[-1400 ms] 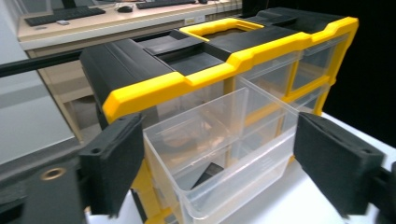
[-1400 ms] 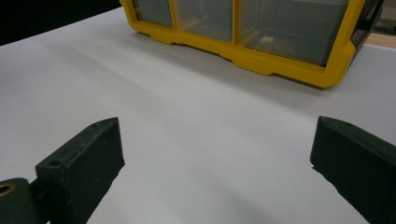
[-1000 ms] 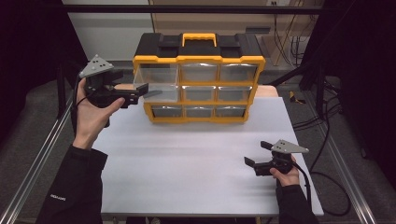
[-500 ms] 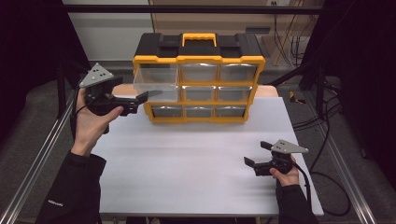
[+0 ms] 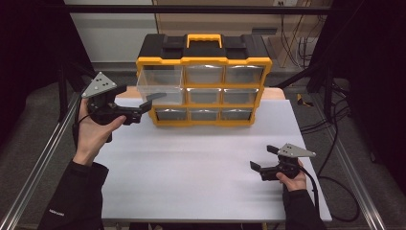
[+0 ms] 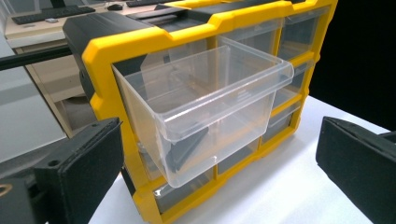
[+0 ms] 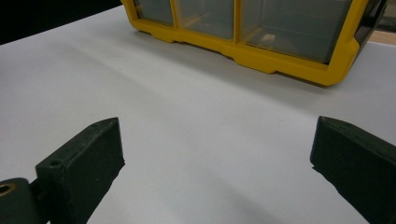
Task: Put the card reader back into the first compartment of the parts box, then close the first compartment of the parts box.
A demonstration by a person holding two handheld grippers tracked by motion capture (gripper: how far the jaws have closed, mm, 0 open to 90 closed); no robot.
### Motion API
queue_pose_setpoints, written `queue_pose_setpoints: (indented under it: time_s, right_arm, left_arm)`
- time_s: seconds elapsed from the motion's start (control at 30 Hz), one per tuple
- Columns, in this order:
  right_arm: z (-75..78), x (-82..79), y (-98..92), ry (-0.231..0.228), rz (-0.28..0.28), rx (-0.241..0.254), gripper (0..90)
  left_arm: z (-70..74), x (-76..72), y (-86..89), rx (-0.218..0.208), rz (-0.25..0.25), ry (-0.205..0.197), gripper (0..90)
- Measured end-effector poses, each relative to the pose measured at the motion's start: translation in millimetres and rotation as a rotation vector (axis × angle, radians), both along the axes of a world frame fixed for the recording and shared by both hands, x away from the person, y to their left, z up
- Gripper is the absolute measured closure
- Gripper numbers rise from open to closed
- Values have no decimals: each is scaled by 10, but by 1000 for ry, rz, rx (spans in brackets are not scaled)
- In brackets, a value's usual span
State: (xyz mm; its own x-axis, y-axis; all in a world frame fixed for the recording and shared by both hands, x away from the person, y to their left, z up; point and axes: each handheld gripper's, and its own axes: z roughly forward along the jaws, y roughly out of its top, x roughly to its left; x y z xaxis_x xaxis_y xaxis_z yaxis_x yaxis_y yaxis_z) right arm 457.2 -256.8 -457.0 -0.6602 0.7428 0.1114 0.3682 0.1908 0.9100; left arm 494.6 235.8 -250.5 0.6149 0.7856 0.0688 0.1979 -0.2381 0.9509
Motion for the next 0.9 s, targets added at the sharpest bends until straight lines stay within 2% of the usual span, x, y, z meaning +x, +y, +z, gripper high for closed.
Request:
queue_pose_setpoints:
  time_s: [0.27,0.63,0.9]
  right_arm:
    - [-2,3,2,1,-2,2,27]
    - [-2,2,1,0,-2,-1,28]
    - [4,0,-9,-5,-4,0,28]
  left_arm:
    - [-93,-34,2,-25,-15,16,7]
    - [-193,-68,15,-12,-20,34,14]
    - [-215,-98,16,-4,-15,38,90]
